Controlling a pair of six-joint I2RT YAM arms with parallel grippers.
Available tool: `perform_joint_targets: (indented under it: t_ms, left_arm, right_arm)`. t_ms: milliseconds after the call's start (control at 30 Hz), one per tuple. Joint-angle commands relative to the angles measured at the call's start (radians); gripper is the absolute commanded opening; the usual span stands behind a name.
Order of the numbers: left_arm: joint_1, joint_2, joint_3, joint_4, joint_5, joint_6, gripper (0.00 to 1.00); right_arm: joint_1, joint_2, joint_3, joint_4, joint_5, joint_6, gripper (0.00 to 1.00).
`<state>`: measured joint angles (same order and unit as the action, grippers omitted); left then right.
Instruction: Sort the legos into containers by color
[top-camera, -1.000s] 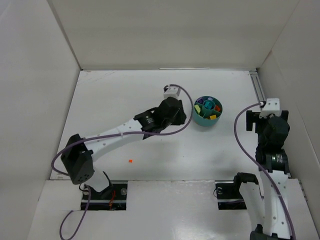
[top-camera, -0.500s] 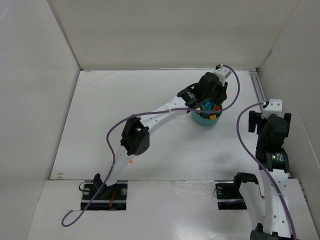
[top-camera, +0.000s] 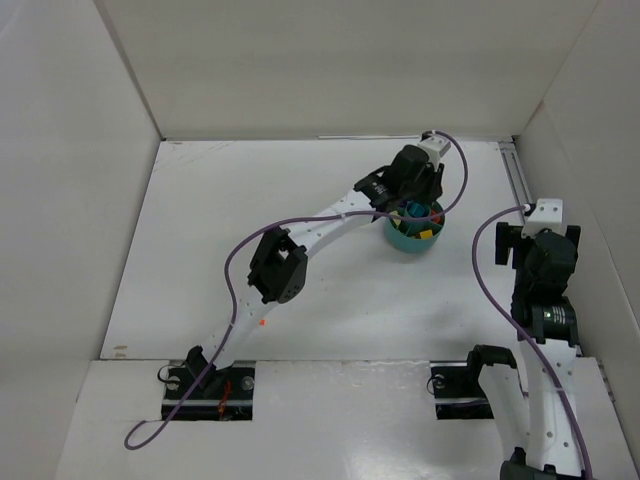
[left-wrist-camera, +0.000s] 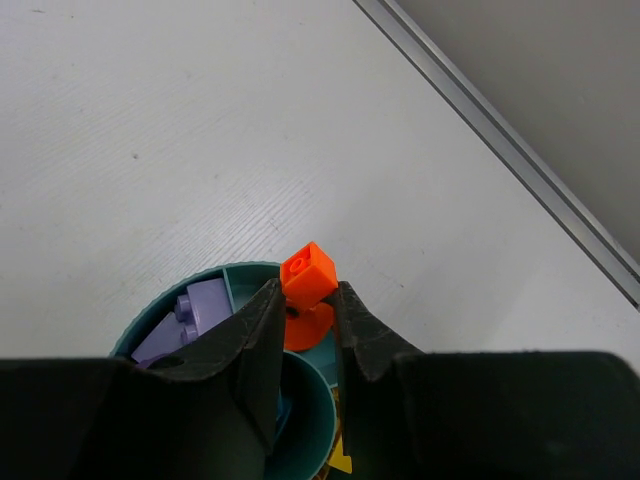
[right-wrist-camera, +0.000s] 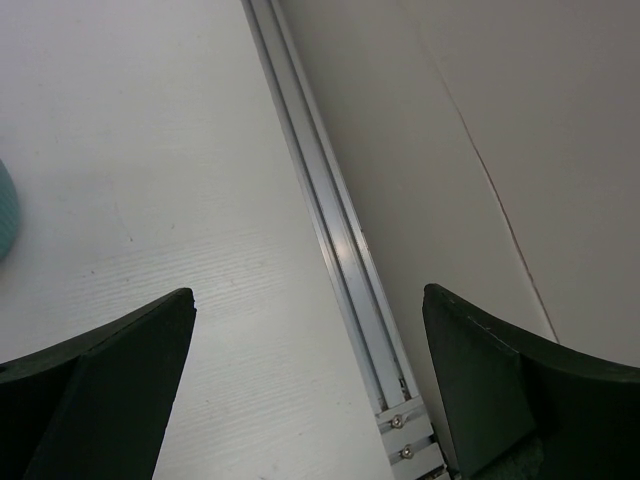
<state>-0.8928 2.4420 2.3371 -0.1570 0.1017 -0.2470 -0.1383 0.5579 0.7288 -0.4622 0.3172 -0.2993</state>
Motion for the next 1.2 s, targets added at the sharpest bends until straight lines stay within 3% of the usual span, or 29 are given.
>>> perform_joint_targets:
  t_ms: [0,500,733,1067,1167]
  left_arm:
    - [-0.003,-0.008,0.042,0.059,0.029,0.015,0.14]
    - [-0.003,0.002,-0.007,0.077,0.046,-0.014,0.17]
    - [-0.003,-0.029,-0.073,0.097,0.036,-0.014,0.33]
    - [-0.003,-0.089,-0.093,0.116,0.036,-0.014,0.38]
    - [0.018,-0.118,-0.081,0.126,0.069,-0.023,0.55]
  right_arm:
    - [-0.007,0.005,-0.005,0.042,-0.012,0.000,1.00]
    - [-0.007,0.005,-0.005,0.042,-0.012,-0.009,1.00]
    - [-0.007,0.014,-0.005,0.042,-0.012,-0.009,1.00]
    - [-0.007,0.014,-0.005,0.042,-0.021,-0.018,1.00]
    - [-0.007,0.026,-0.005,0.063,-0.081,-0.049,1.00]
